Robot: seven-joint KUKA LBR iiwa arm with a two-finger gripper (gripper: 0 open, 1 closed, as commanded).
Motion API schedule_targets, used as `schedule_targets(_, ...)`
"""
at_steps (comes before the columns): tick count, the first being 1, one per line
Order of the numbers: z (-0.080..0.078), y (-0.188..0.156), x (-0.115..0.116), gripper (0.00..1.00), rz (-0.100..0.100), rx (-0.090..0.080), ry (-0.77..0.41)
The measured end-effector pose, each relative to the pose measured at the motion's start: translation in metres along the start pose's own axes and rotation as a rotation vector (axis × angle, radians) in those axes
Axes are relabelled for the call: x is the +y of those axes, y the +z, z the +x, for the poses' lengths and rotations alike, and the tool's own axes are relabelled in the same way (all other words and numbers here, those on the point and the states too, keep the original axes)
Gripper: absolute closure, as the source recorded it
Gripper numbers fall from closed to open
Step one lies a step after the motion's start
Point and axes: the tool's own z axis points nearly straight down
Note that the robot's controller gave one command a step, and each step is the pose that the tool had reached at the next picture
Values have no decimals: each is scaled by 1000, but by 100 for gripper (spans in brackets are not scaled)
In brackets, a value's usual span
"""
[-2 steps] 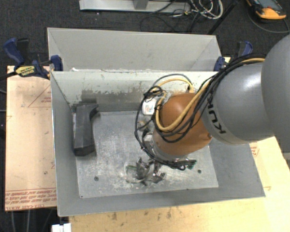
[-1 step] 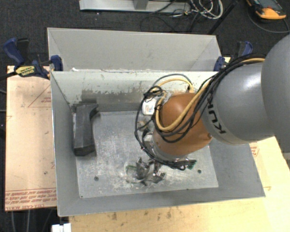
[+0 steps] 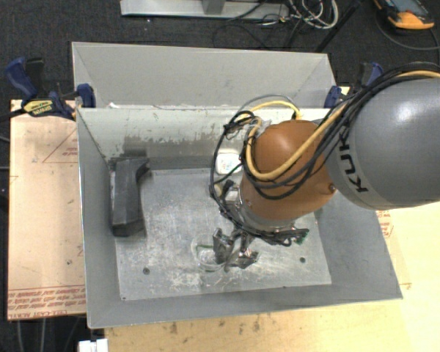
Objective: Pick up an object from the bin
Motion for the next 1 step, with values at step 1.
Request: schedule_targets(1, 0, 0, 0, 100, 0, 0, 0)
